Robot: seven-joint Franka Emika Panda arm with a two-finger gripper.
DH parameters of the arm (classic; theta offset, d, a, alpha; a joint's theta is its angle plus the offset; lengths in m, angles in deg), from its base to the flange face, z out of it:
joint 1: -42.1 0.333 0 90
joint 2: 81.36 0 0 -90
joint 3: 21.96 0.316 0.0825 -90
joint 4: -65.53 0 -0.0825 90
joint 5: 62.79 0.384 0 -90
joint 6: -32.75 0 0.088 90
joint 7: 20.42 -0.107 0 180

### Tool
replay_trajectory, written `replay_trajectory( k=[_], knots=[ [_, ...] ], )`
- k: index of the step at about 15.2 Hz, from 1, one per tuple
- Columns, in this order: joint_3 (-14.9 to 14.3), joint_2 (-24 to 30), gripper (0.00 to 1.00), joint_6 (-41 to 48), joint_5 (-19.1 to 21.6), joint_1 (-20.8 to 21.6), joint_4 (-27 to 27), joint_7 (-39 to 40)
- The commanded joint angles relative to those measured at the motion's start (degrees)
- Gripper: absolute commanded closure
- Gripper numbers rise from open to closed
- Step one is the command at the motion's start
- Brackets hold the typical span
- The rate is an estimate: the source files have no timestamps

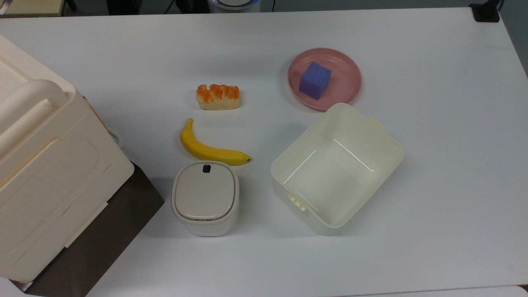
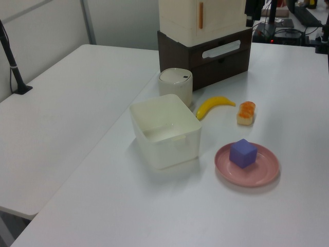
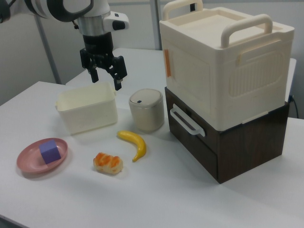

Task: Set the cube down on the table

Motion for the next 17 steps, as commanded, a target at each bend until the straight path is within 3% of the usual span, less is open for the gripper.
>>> replay_trajectory(
  k=[1,17],
  knots=[
    [-0.15,-0.4,0.0,-0.26,-0.88,0.55,-0.81,-4.89],
    [-0.23,-0.4,0.0,-3.44,-0.01,0.63,-0.81,-8.02]
  ],
)
